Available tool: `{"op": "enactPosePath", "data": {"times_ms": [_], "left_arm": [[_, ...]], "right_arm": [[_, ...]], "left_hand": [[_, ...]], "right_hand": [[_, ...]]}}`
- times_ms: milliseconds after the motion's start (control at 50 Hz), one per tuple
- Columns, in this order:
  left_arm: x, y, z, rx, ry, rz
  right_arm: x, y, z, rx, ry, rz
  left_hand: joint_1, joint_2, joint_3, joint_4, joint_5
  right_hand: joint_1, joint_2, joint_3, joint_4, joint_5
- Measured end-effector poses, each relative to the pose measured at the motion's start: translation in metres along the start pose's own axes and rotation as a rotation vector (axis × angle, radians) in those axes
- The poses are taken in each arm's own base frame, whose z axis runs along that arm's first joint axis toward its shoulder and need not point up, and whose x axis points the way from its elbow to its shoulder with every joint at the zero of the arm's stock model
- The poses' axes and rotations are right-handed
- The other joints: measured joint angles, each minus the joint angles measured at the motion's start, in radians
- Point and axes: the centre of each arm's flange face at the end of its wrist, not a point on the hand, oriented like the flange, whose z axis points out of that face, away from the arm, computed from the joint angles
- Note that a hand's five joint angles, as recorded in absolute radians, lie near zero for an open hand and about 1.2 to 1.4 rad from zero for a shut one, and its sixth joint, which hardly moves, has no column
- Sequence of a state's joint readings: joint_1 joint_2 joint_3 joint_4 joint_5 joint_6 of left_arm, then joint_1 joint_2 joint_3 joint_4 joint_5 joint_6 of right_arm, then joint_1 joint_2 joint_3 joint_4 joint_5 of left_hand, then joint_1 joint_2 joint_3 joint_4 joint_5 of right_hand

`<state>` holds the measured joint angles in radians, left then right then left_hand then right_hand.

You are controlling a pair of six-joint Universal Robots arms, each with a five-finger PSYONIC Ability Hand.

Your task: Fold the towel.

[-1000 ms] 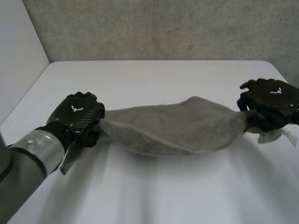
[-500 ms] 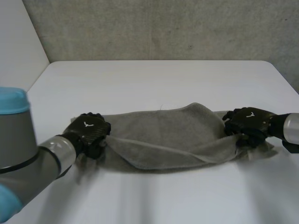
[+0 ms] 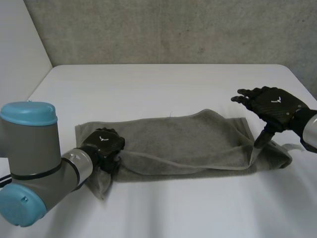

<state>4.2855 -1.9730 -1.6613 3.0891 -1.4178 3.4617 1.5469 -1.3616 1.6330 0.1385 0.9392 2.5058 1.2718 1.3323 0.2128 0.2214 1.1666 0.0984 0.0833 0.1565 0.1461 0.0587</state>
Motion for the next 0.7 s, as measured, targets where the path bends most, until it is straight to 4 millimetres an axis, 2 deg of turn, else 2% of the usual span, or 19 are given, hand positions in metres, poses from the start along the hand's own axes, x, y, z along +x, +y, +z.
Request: {"op": "enactPosePath", "data": {"times_ms": [120, 260, 380, 460, 540, 620, 700], "left_arm": [[0.007, -0.003, -0.008, 0.014, 0.014, 0.011], [0.009, -0.005, -0.016, 0.024, 0.015, 0.015], [0.009, -0.006, -0.02, 0.029, 0.012, 0.015], [0.009, -0.007, -0.022, 0.034, 0.01, 0.015], [0.009, -0.008, -0.024, 0.037, 0.009, 0.015], [0.009, -0.008, -0.026, 0.039, 0.009, 0.014], [0.009, -0.008, -0.028, 0.042, 0.006, 0.013]], "right_arm": [[-0.01, 0.015, -0.007, -0.045, 0.045, -0.078], [-0.026, 0.041, -0.012, -0.158, 0.052, -0.22], [-0.034, 0.052, -0.012, -0.167, 0.058, -0.293], [-0.035, 0.057, -0.007, -0.136, 0.085, -0.339], [-0.036, 0.062, 0.0, -0.114, 0.097, -0.369], [-0.039, 0.068, 0.008, -0.094, 0.096, -0.391], [-0.04, 0.064, 0.01, -0.068, 0.098, -0.406]], "left_hand": [[0.0, 0.0, 0.0, 0.0, 0.0], [0.0, 0.0, 0.0, 0.0, 0.0], [0.0, 0.0, 0.0, 0.0, 0.0], [0.0, 0.0, 0.0, 0.0, 0.0], [0.0, 0.0, 0.0, 0.0, 0.0], [0.0, 0.0, 0.0, 0.0, 0.0], [0.0, 0.0, 0.0, 0.0, 0.0]], "right_hand": [[0.0, 0.0, 0.0, 0.0, 0.0], [0.0, 0.0, 0.0, 0.0, 0.0], [0.006, 0.008, 0.0, 0.0, 0.0], [0.13, 0.148, 0.0, 0.0, 0.018], [0.396, 0.417, 0.0, 0.0, 0.267], [0.831, 0.857, 0.0, 0.0, 0.715], [1.148, 1.186, 0.0, 0.0, 1.044]]}}
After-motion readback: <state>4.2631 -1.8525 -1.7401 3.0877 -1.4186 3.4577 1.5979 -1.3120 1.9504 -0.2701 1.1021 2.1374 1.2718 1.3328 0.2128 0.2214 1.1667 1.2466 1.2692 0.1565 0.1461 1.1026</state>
